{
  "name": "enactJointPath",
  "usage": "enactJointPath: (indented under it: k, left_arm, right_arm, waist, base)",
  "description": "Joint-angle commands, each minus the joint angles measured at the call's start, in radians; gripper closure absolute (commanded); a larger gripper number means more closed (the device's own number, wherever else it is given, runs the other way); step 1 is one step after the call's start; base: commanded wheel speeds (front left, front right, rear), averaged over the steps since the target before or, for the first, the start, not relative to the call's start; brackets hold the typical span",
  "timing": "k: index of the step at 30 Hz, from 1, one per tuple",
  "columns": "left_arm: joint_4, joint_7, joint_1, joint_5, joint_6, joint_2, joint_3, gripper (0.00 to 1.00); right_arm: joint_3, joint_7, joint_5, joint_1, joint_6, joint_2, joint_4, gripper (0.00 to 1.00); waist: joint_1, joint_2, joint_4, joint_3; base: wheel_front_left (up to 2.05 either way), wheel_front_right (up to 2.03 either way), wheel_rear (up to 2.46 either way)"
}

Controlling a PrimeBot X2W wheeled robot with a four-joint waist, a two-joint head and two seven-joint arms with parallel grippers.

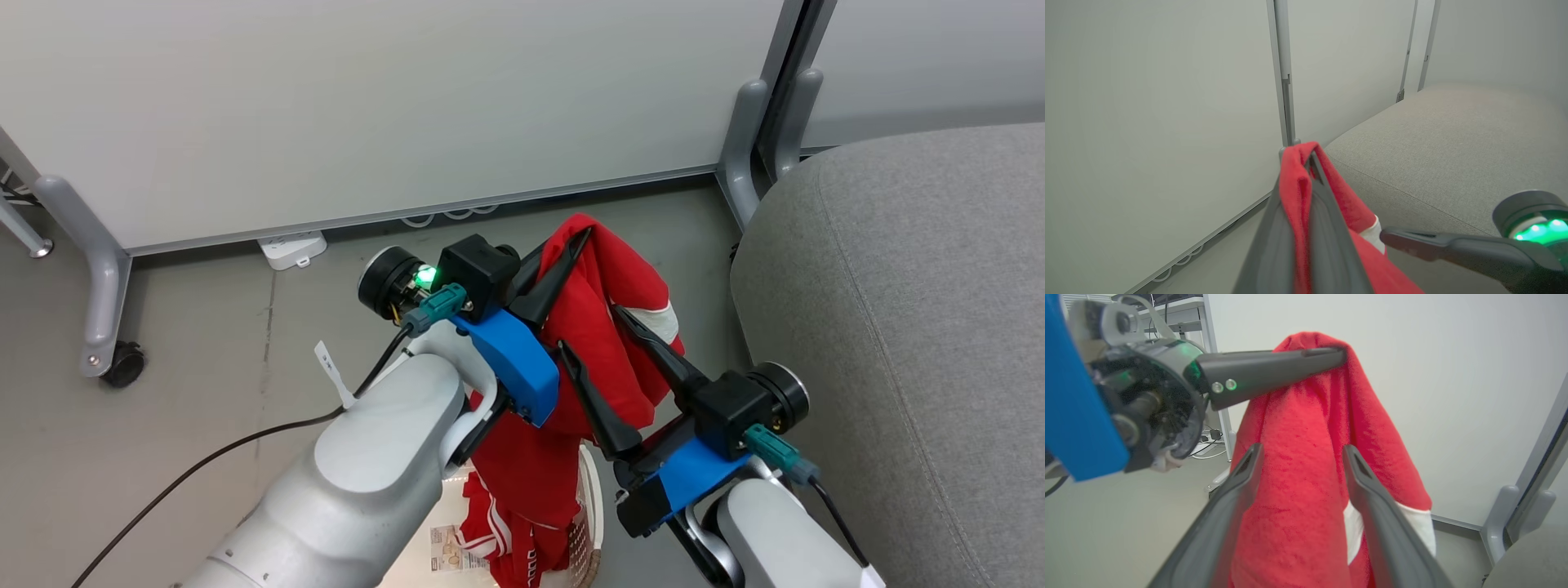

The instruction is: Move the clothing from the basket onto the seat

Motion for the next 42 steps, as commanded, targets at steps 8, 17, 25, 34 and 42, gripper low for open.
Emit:
enactJointPath:
  k: [8, 17, 25, 34, 42]
  left_arm:
    - [-0.024, -0.007, -0.027, -0.024, 0.014, 0.002, -0.035, 1.00]
    - [-0.050, -0.009, -0.050, -0.051, 0.030, 0.002, -0.074, 1.00]
    - [-0.045, -0.009, -0.066, -0.071, 0.038, 0.002, -0.095, 1.00]
    - [-0.043, -0.010, -0.071, -0.071, 0.042, 0.002, -0.096, 1.00]
    - [-0.040, -0.010, -0.071, -0.067, 0.038, 0.002, -0.089, 1.00]
  right_arm:
    - [0.068, -0.001, 0.003, -0.113, -0.001, 0.024, 0.147, 0.00]
    - [0.064, -0.001, -0.009, -0.199, -0.001, 0.035, 0.264, 0.00]
    - [0.104, -0.001, 0.046, -0.236, -0.001, 0.035, 0.301, 1.00]
    - [0.120, -0.001, 0.058, -0.236, -0.001, 0.035, 0.300, 1.00]
    - [0.126, -0.001, 0.059, -0.240, -0.001, 0.035, 0.295, 1.00]
  waist:
    - [-0.0001, -0.0001, 0.017, 0.020]
    - [-0.0001, -0.0001, 0.025, 0.044]
    - [-0.0001, -0.0001, 0.026, 0.050]
    - [-0.0001, -0.0001, 0.024, 0.049]
    - [-0.0001, -0.0001, 0.024, 0.049]
  base:
    - [0.00, 0.00, 0.00]
    - [0.00, 0.00, 0.00]
    - [0.00, 0.00, 0.00]
    - [0.00, 0.00, 0.00]
    - [0.00, 0.00, 0.00]
